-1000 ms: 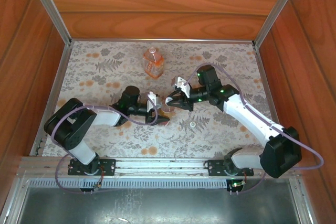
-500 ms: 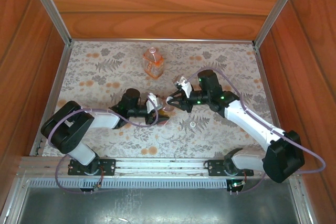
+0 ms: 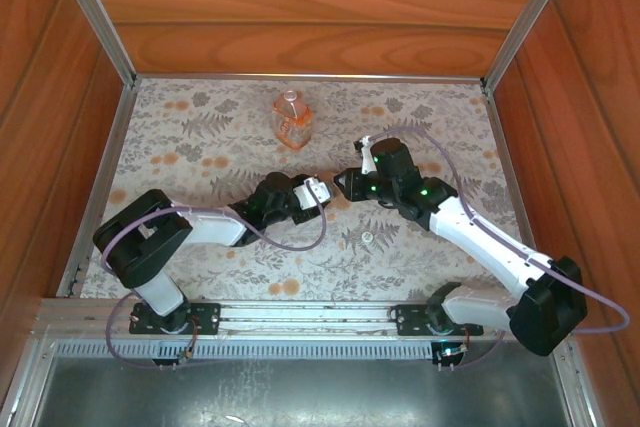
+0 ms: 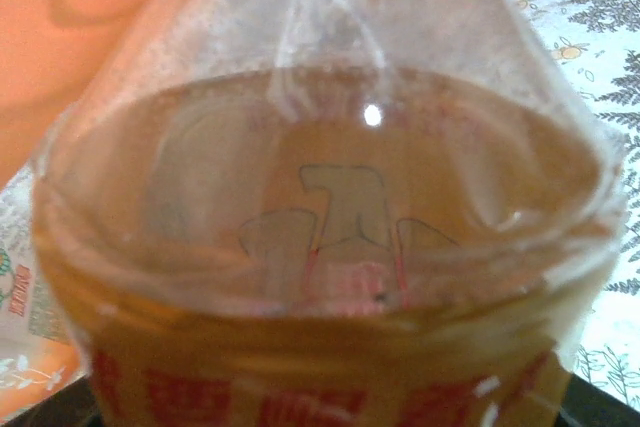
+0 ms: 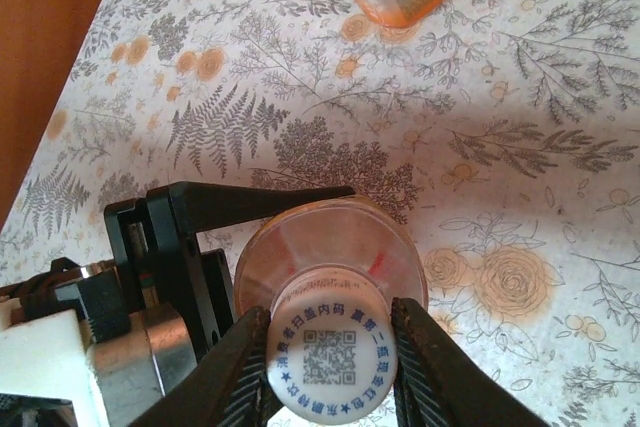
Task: Screw on the bottle caps
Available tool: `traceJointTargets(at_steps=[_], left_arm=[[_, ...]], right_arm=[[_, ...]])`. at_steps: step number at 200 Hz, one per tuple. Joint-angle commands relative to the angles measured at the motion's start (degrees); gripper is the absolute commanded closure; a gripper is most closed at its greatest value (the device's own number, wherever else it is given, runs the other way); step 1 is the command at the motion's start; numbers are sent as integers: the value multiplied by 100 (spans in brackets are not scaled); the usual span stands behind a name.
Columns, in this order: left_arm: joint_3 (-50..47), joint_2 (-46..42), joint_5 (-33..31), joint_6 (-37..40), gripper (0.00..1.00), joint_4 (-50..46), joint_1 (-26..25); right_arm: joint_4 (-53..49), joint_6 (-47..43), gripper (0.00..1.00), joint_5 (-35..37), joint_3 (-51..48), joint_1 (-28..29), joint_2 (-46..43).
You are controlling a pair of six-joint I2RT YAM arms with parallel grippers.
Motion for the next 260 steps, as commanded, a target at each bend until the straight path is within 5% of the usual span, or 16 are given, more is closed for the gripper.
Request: traceJointTargets(at_steps=[1, 9, 32, 58, 91, 169, 207, 260], left_arm=[[-173, -271, 201, -88, 54, 156, 149], [-287, -387, 865, -327, 54, 158, 329], [-430, -596, 3112, -966, 54, 149, 802], [-297, -669, 5027, -1680, 54, 149, 1054], [-160, -786, 6217, -1917, 54, 151, 1055], [-228, -1172, 6414, -1799, 54, 141, 1041], [-254, -1217, 6384, -1748, 53, 140, 1047], [-315, -1260, 6176, -1709, 53, 132, 1049]], right_arm=[[-209, -663, 44, -126, 229, -7, -259], [-248, -1252, 32, -347, 290, -18, -343], [-100, -2829, 20, -1144, 137, -36, -686], [-264, -4395, 18, -2257, 123, -29, -966], [-706, -5129, 26, -2868, 573, -33, -840], [-1389, -4951, 53, -3938, 1609, -23, -94], [-1684, -4946, 55, -4039, 1877, -22, 192], [-1787, -4935, 76, -4021, 1965, -25, 329]])
